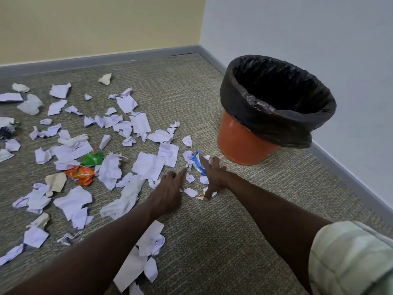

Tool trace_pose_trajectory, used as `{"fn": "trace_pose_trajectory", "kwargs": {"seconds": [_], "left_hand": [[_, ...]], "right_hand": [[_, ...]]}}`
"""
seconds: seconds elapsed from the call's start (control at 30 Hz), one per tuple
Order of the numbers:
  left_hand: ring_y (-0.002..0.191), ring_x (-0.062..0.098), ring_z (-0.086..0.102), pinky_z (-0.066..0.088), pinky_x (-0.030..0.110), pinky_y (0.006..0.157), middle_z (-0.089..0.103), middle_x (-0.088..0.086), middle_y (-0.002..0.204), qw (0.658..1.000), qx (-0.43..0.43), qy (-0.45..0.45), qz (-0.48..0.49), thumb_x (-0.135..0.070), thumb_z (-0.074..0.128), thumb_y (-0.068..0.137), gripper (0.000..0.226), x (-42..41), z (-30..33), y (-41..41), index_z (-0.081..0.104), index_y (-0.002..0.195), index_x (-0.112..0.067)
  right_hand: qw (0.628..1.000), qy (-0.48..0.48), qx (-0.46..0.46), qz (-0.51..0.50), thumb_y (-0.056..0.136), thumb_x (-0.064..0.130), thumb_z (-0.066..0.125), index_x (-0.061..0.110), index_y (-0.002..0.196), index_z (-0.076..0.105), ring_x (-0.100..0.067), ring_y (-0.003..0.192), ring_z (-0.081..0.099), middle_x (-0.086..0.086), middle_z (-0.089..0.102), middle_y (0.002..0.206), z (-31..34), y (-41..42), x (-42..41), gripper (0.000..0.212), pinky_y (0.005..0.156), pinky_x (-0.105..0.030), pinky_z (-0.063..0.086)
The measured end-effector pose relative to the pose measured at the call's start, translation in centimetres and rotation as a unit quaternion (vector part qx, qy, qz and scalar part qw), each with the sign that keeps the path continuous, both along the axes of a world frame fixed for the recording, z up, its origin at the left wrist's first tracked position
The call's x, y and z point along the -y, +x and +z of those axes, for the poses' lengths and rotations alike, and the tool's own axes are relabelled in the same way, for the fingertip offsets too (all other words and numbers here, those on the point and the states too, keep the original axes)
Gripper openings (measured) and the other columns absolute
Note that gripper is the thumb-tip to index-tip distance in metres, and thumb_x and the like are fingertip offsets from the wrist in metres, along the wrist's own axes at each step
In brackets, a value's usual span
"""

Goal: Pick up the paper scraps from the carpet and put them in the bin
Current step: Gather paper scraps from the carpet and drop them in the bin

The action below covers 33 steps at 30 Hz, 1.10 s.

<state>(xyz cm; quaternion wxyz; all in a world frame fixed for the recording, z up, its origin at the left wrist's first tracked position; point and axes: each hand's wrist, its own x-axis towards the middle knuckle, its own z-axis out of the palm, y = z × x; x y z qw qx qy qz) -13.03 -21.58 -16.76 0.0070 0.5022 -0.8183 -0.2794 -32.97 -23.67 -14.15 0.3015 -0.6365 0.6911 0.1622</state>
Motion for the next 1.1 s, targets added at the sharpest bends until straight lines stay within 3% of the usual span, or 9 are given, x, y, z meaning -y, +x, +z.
{"fn": "trace_pose_trajectory", "kwargs": {"seconds": [0.13,0.23,0.33,0.47,0.57,0.67,0.77,0.9,1.1], "left_hand": [[0.137,0.049,0.023,0.031,0.054,0.11,0.013,0.023,0.154,0.999,0.025,0.02,0.002,-0.032,0.075,0.08,0.114,0.1,0.4,-1.4,-0.009,0.156,-0.023],[0.143,0.049,0.016,0.027,0.051,0.112,0.009,0.03,0.155,0.999,0.021,0.0,0.028,-0.034,0.079,0.077,0.123,0.8,0.5,-2.1,-0.014,0.155,-0.017],[0.147,0.046,0.012,0.023,0.048,0.116,0.006,0.033,0.157,0.999,0.029,0.004,0.041,-0.038,0.082,0.074,0.125,2.3,0.4,-2.5,-0.011,0.156,-0.017],[0.134,0.043,0.04,0.035,0.04,0.109,0.03,0.026,0.15,0.999,0.011,0.005,0.049,-0.042,0.079,0.073,0.092,2.9,0.2,-2.5,0.036,0.15,-0.015],[0.1,0.042,0.059,0.049,0.042,0.084,0.058,0.025,0.111,0.995,-0.076,-0.033,0.049,-0.039,0.062,0.069,0.056,2.3,-0.6,-2.9,0.068,0.117,-0.01],[0.081,0.039,0.062,0.045,0.038,0.067,0.065,0.023,0.084,0.994,-0.092,-0.038,0.042,-0.033,0.054,0.069,0.045,1.5,-0.6,-3.3,0.075,0.1,-0.01],[0.076,0.032,0.067,0.049,0.035,0.069,0.073,0.021,0.083,0.987,-0.142,-0.035,0.072,-0.028,0.054,0.069,0.041,0.7,0.5,-3.0,0.078,0.096,-0.007],[0.063,0.019,0.067,0.052,0.036,0.061,0.075,0.011,0.074,0.981,-0.172,-0.024,0.085,-0.025,0.058,0.071,0.031,0.7,1.5,-2.0,0.081,0.085,-0.011],[0.093,0.027,0.069,0.048,0.03,0.079,0.076,0.013,0.101,0.995,-0.063,-0.014,0.081,-0.014,0.076,0.078,0.023,3.3,6.7,-1.2,0.079,0.101,-0.012]], "right_hand": [[0.997,-0.001,-0.008,0.077,0.052,0.024,0.096,0.038,0.151,-0.016,-0.053,0.143,0.003,-0.016,-0.032,0.155,-0.3,0.1,1.7,0.15,0.105,-0.062,0.036],[0.989,-0.035,0.007,0.141,0.044,0.025,0.098,0.03,0.154,0.002,-0.049,0.14,0.018,-0.011,-0.007,0.158,-1.1,0.1,2.1,0.146,0.105,-0.058,0.038],[0.984,-0.086,0.039,0.148,0.047,0.023,0.095,0.024,0.145,0.025,-0.042,0.127,0.037,-0.007,0.021,0.144,-2.3,-0.2,1.8,0.12,0.099,-0.053,0.044],[0.98,-0.137,0.076,0.119,0.062,0.012,0.086,0.017,0.122,0.048,-0.033,0.112,0.048,-0.008,0.039,0.125,-2.7,-0.6,1.0,0.071,0.091,-0.041,0.047],[0.977,-0.158,0.117,0.087,0.067,0.006,0.08,0.009,0.111,0.058,-0.032,0.107,0.053,-0.016,0.051,0.117,-2.7,-0.5,0.4,0.049,0.084,-0.032,0.041],[0.972,-0.177,0.151,0.039,0.069,0.007,0.078,0.004,0.101,0.066,-0.032,0.104,0.058,-0.019,0.063,0.111,-2.7,-0.1,-0.3,0.034,0.077,-0.026,0.038],[0.963,-0.19,0.19,-0.008,0.069,0.008,0.078,0.005,0.093,0.07,-0.024,0.089,0.062,-0.014,0.07,0.097,-2.4,0.4,-1.3,0.026,0.069,-0.02,0.035],[0.959,-0.158,0.225,-0.074,0.069,0.006,0.077,0.011,0.088,0.07,-0.021,0.074,0.062,-0.002,0.062,0.077,-1.1,1.2,-1.7,0.021,0.056,-0.024,0.051],[0.955,-0.1,0.248,-0.124,0.062,0.011,0.08,0.008,0.077,0.07,-0.017,0.063,0.058,-0.006,0.062,0.071,3.8,2.9,0.1,0.018,0.051,-0.023,0.048]]}}
